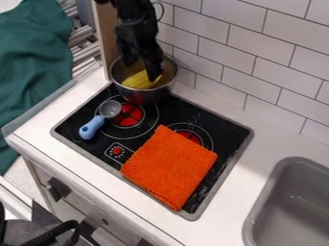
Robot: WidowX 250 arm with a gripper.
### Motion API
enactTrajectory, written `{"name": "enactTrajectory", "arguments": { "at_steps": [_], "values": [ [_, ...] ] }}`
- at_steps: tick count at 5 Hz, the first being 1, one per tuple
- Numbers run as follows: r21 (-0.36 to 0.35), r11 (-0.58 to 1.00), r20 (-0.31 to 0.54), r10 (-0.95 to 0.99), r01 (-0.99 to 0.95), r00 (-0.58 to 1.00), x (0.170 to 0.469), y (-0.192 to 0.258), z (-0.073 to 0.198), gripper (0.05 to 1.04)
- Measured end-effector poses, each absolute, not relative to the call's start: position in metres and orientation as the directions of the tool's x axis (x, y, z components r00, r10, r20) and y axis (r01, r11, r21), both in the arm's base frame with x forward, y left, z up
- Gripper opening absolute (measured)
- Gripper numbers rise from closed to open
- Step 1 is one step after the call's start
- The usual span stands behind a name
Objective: Pick up the corn and put it on top of the orange rug
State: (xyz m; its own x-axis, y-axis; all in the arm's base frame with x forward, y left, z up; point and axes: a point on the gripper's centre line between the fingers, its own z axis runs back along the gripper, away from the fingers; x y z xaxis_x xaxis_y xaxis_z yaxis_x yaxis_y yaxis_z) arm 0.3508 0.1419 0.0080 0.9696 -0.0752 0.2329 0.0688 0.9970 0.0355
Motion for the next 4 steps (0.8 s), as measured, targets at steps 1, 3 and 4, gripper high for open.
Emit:
{"name": "enactTrajectory", "arguments": {
  "at_steps": [1,3,4],
  "values": [
    [0.016,0.998,0.208,-0.064,0.062,0.976,0.347,0.136,-0.004,0.999],
    [-0.054,0.997,0.193,-0.043,0.055,0.980,0.359,0.135,-0.045,0.999],
    [-0.065,0.997,0.214,-0.038,0.053,0.976,0.365,0.136,-0.045,0.956]
  ]
}}
